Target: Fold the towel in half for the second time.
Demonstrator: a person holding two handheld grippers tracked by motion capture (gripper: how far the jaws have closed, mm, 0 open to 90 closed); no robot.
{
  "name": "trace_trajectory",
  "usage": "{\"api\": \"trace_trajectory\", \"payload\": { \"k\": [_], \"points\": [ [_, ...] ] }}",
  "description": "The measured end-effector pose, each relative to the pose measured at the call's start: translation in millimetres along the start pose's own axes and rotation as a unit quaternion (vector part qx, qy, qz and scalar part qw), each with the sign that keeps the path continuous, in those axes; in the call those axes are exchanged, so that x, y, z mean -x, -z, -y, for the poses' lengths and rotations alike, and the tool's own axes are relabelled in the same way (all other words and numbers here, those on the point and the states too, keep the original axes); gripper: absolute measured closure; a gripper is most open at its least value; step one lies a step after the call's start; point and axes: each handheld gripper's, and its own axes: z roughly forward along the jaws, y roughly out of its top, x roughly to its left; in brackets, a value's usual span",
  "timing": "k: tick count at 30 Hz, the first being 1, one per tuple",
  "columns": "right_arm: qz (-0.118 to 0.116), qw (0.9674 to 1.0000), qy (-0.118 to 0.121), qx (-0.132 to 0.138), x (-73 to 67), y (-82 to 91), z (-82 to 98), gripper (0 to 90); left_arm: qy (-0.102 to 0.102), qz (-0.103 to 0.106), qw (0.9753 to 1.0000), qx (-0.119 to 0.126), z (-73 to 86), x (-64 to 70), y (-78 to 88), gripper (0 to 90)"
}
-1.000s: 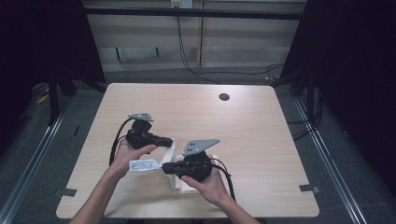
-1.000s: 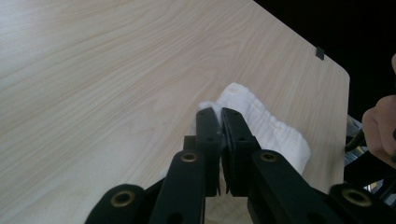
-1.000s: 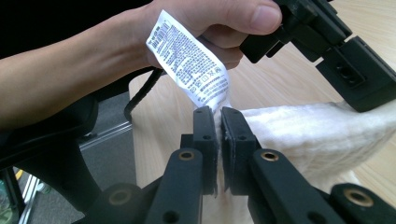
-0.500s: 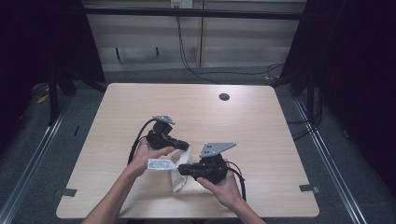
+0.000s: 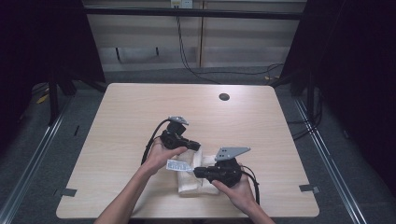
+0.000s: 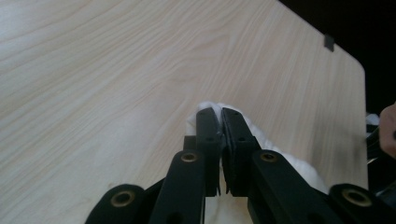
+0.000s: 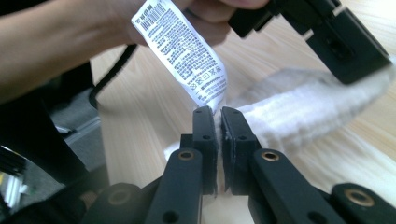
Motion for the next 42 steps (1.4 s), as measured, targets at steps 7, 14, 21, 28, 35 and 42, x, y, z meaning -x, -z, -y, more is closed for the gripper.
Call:
{"api": "trace_trajectory", "payload": {
  "k": [7, 14, 21, 28, 35, 42],
  "points": [
    [0.009, 0.9999, -0.003, -0.012, 3.7, 4.0, 16.1, 85.0, -0.001, 0.001, 0.9997, -0.026, 1.0, -0.1, -19.9, 86.6],
    [0.02, 0.9995, -0.009, -0.023, 9.3, 0.9, 26.2, 84.8, 0.023, 0.003, 0.9994, -0.027, 11.3, -6.2, -38.8, 86.5],
    [0.031, 0.9988, -0.009, -0.038, 11.1, -3.7, 30.5, 84.0, 0.035, 0.008, 0.9988, -0.031, 14.7, -12.5, -45.1, 86.0],
    [0.057, 0.9974, 0.007, -0.044, 9.0, 4.5, 34.1, 70.7, 0.035, 0.022, 0.9989, -0.023, 12.4, -9.7, -47.2, 81.9],
    [0.069, 0.9961, 0.002, -0.055, 11.8, 13.4, 38.4, 51.7, 0.017, 0.037, 0.9991, -0.005, 8.2, -4.5, -47.8, 73.8],
    [0.087, 0.9948, -0.005, -0.053, 12.6, 27.7, 46.0, 37.5, 0.013, 0.04, 0.9991, 0.008, 5.5, -0.8, -48.0, 66.7]
  ]
}}
